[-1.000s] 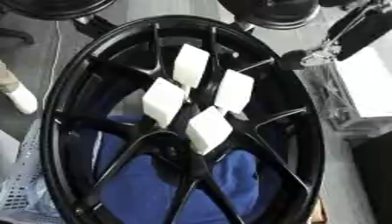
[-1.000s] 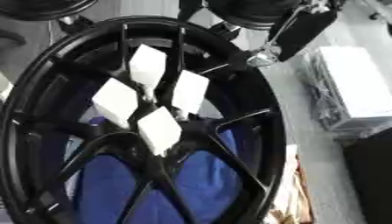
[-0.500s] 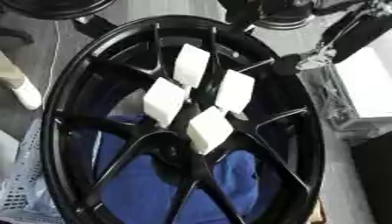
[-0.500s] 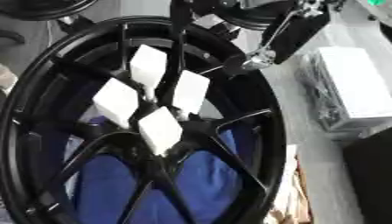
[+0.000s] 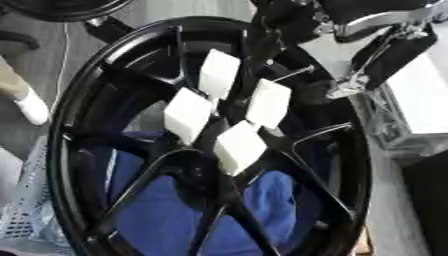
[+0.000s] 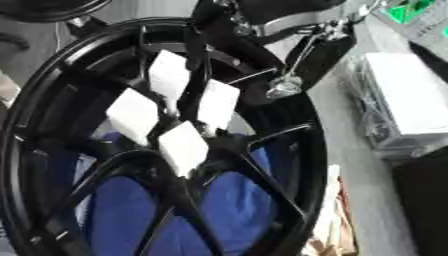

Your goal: Pull the pin out of the wheel hub.

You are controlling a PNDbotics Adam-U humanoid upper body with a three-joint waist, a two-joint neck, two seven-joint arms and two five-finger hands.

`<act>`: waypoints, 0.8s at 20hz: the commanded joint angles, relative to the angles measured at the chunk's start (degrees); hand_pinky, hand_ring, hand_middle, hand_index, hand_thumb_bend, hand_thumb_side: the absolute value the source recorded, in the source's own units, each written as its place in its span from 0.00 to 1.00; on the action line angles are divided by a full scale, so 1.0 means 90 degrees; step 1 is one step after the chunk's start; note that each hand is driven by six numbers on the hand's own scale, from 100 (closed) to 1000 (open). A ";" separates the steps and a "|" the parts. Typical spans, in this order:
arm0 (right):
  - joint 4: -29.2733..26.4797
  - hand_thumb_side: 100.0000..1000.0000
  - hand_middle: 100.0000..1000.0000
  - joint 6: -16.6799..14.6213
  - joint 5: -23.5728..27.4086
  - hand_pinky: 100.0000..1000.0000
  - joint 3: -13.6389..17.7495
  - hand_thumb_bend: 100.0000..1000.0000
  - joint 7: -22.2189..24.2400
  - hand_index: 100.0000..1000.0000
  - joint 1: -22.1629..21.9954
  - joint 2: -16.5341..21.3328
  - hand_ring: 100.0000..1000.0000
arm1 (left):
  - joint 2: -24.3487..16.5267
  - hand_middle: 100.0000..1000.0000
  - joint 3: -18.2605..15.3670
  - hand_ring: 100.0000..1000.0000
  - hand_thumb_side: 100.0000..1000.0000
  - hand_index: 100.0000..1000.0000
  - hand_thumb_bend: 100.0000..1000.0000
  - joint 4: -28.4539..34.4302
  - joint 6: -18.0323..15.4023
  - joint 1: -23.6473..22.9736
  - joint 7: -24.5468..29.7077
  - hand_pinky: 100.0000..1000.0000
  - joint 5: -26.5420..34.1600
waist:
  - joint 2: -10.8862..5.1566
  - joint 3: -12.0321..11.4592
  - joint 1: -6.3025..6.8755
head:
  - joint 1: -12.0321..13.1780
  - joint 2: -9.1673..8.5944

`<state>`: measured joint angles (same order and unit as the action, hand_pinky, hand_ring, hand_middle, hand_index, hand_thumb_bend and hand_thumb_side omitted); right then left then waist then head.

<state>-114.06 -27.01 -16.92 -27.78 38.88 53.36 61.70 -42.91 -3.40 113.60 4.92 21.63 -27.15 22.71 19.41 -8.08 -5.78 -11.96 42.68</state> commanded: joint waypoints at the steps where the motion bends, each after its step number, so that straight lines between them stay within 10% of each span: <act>1: -0.0059 0.00 0.77 -0.0062 0.0017 0.85 0.0015 0.36 0.0184 0.84 0.0056 0.0099 0.84 | -0.0181 0.73 -0.0047 0.67 0.83 0.73 0.19 0.0111 0.0012 0.0017 0.0012 0.73 0.0034 | -0.0114 0.0010 0.0049 | -0.0019 0.0004; 16: -0.0059 0.00 0.74 0.0063 0.0297 0.84 -0.0207 0.31 0.0285 0.83 0.0160 -0.0138 0.82 | -0.0152 0.73 -0.0041 0.66 0.83 0.72 0.18 0.0111 0.0026 0.0018 0.0024 0.73 0.0037 | -0.0105 -0.0038 0.0050 | -0.0012 0.0056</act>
<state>-114.06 -26.17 -14.83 -30.09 40.80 53.93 59.71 -42.91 -3.39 113.60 5.15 21.46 -26.96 22.74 19.41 -8.37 -5.76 -12.01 43.00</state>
